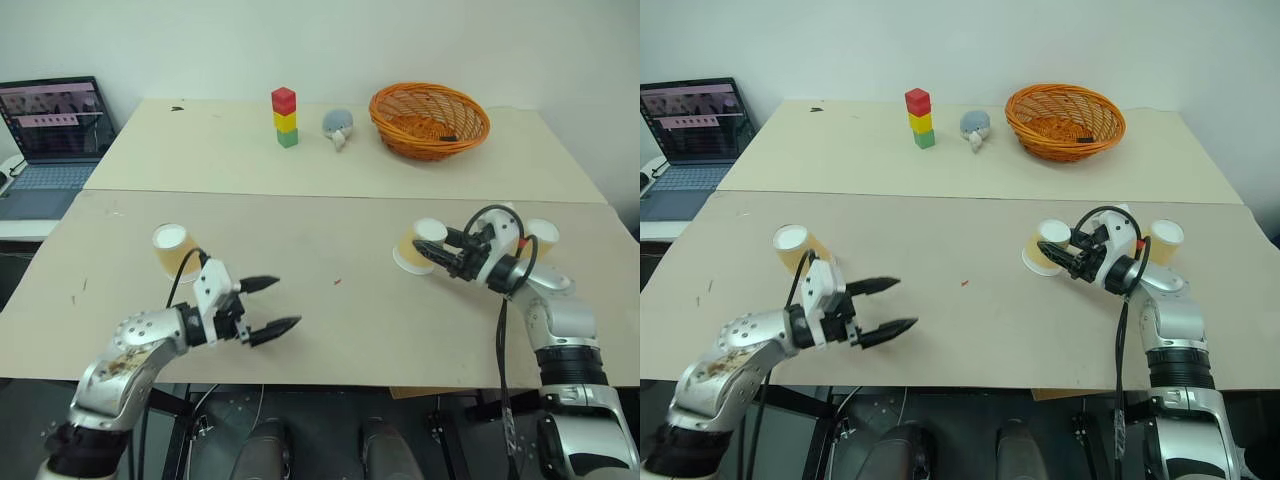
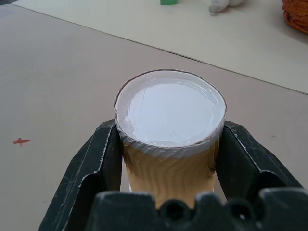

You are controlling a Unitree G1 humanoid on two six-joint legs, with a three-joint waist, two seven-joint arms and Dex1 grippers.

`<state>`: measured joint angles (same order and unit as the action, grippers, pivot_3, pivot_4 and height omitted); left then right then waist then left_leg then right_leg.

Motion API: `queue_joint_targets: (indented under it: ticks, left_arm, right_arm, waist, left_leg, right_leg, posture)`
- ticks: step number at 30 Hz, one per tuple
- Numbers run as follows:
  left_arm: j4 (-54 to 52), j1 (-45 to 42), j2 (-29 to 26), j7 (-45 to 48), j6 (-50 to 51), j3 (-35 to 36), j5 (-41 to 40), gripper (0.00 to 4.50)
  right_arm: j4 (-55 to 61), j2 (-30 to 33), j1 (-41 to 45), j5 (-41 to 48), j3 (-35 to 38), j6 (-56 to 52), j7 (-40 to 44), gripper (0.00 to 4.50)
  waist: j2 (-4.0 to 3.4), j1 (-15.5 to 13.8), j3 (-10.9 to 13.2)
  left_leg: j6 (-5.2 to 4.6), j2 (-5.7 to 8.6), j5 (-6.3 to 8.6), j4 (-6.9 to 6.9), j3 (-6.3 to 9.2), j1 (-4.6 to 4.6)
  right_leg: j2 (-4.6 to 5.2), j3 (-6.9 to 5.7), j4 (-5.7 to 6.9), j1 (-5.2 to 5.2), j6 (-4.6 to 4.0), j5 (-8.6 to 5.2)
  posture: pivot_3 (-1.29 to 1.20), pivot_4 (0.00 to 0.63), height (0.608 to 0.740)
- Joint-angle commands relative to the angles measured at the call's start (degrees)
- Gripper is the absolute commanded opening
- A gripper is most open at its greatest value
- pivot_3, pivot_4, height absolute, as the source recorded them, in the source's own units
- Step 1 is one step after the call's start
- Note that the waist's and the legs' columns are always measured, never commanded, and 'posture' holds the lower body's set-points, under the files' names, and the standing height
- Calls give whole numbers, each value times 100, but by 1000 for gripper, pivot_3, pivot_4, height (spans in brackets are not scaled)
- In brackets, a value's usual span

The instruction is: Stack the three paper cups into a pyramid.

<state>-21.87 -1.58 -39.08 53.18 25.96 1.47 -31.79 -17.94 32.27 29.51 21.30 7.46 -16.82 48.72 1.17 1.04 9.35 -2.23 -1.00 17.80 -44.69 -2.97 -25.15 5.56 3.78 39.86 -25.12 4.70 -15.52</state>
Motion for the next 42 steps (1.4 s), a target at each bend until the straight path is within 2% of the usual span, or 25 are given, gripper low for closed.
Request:
queue_joint_targets:
  ticks: [1, 8, 14, 20, 30, 32, 36, 42]
  left_arm:
    - [-361, 133, -108, 0, 318, 425, -488, 4500]
    - [-592, 65, 35, -464, 446, 719, -642, 4500]
    - [-958, 322, 43, -728, 375, 830, -555, 4500]
    - [-1017, 559, 129, -1027, 53, 1021, -244, 4500]
    - [-1026, 516, 408, -1415, -354, 1078, 69, 4500]
    - [-1036, 461, 456, -1444, -388, 1025, 68, 4500]
    - [-1022, 291, 582, -1496, -402, 910, 86, 4500]
    - [-996, 4, 708, -1396, -341, 645, 17, 4500]
  right_arm:
    - [449, -63, 256, 224, -103, -252, 248, 2545]
    - [1319, -532, 609, 471, -1132, -1051, 1033, 2545]
    - [639, -1181, 1344, 200, -1692, -829, 1370, 2545]
    - [-457, -1606, 1974, -125, -1778, -180, 1554, 2545]
    - [-1278, -1564, 2175, -445, -1598, 580, 1735, 2545]
    - [-1371, -1611, 2139, -474, -1527, 726, 1640, 3431]
    - [-1388, -1562, 2020, -562, -1548, 723, 1617, 4425]
    - [-975, -1292, 2038, -35, -1142, -208, 1758, 4425]
  waist:
    - [-1, 1, 1]
    - [-2, 12, 1]
    - [-2, 7, 2]
    - [-4, -7, 4]
    - [-5, 4, 4]
    - [-5, 3, 5]
    - [-5, 2, 5]
    - [-5, -13, 5]
  left_leg:
    - [1, -1, 0, 0, 0, 0]
    - [1, -3, -1, 1, 2, 0]
    - [4, -1, -2, 1, 2, 0]
    - [14, 4, -7, 5, 3, 0]
    - [20, 6, -11, 14, 3, 0]
    - [20, 7, -11, 14, 3, 0]
    - [21, 7, -11, 14, 4, 0]
    - [21, 7, -12, 14, 4, 0]
  right_leg:
    - [0, 0, 2, -1, 0, 0]
    - [-1, -1, 1, -4, -1, 0]
    - [0, -4, 3, -6, -4, 3]
    - [8, -29, 2, -11, -15, 9]
    - [60, -153, 7, -23, -44, 26]
    - [63, -158, 7, -23, -44, 26]
    - [63, -160, 9, -22, -44, 26]
    - [64, -162, 9, -23, -45, 26]
  posture:
    - [0, 150, 681]
    - [0, 150, 681]
    - [0, 150, 681]
    - [0, 150, 681]
    - [0, 150, 681]
    - [0, 150, 681]
    - [0, 150, 681]
    - [0, 150, 681]
